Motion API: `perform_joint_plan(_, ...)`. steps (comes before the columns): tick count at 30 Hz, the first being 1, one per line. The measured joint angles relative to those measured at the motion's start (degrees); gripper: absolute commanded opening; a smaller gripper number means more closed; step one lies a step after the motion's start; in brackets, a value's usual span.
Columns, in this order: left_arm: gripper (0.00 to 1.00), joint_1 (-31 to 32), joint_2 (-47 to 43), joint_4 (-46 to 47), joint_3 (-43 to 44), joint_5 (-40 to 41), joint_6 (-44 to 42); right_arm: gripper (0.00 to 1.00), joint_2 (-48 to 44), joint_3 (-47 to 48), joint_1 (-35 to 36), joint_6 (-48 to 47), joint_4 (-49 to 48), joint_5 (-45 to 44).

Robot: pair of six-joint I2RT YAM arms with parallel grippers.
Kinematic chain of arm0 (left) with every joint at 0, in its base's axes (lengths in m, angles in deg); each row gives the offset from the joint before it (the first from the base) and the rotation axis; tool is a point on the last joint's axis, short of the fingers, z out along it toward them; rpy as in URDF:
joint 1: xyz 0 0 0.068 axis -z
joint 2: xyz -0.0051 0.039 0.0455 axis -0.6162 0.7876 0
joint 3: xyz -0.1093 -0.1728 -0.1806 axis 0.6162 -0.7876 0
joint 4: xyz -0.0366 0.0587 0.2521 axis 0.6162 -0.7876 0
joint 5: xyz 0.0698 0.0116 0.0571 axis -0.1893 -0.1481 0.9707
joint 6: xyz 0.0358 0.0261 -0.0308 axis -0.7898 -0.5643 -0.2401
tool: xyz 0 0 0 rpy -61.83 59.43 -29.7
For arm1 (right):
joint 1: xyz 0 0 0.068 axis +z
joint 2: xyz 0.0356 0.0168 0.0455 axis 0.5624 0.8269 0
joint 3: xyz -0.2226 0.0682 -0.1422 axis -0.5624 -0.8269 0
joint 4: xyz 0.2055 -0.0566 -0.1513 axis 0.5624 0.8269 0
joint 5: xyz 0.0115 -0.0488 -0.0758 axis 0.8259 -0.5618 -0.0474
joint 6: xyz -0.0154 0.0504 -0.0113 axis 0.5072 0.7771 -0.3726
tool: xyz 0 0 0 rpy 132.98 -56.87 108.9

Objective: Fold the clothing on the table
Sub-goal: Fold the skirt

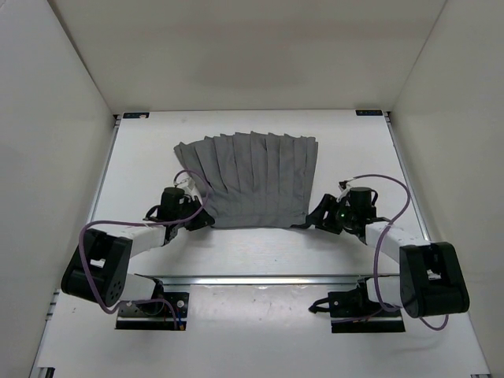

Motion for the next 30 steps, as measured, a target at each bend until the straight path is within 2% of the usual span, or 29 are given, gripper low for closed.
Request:
perform_joint_plan(7,0.0,0.28,-1.05,-0.74,-0.33,0.0,-0.13,0.55,-5.33,2.08,7.3,-0.33,3.96,-8.72)
perform_joint_plan(14,0.0,0.72,-1.2,-0.72,-0.66,0.0,0.07,0.52,-5.46,3.52,8.72,-0.68,5.2,-14.49)
perform_joint_plan(20,0.0,0.81,-1.62,-0.68,-1.03,0.0,0.15,0.52,-12.09,3.02,8.92,-0.52,5.05,-17.18)
perform_joint_plan(30,0.0,1.36,-1.68,-0.35,-1.33,0.04,0.96,0.52,-4.42,3.34,13.33,-1.18,5.86,-18.93)
